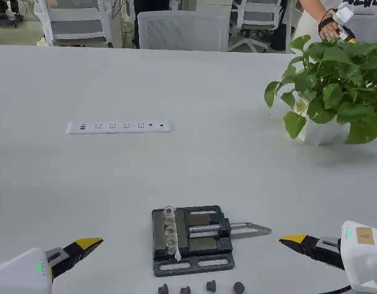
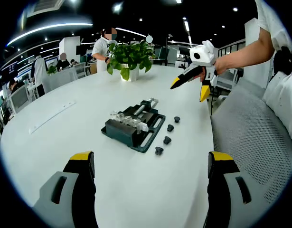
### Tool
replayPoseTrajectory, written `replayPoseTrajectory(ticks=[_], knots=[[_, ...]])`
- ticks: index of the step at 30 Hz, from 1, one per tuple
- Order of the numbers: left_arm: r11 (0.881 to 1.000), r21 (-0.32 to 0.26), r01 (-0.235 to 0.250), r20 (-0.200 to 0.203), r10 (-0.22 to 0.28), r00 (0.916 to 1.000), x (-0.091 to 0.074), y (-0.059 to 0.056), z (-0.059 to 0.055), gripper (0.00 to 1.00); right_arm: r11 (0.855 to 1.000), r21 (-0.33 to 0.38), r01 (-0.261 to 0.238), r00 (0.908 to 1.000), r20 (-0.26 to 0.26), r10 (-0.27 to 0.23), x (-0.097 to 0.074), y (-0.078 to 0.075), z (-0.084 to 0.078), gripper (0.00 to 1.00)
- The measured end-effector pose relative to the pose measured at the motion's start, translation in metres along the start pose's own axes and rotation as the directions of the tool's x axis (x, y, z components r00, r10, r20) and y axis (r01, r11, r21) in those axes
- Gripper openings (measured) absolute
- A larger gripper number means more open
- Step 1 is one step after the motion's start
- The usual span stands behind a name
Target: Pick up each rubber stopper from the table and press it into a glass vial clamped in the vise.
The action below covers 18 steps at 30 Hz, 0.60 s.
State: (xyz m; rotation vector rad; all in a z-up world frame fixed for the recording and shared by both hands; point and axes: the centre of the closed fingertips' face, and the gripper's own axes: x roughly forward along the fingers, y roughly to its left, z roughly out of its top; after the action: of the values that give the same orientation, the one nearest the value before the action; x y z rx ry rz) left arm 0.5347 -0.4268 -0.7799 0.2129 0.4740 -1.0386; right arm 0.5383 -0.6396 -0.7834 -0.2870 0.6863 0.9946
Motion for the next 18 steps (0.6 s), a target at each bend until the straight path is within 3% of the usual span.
replayPoseTrajectory(ticks=[18], knots=[[1.000,-0.003,0.009,-0.004,-0.009,1.0000,0.0000,-0.0012,-0.0023,0.99,1.000,-0.008,-0.007,0.9998,-0.019,0.007,0.0018,-0.0006,-0.0002,0.76]])
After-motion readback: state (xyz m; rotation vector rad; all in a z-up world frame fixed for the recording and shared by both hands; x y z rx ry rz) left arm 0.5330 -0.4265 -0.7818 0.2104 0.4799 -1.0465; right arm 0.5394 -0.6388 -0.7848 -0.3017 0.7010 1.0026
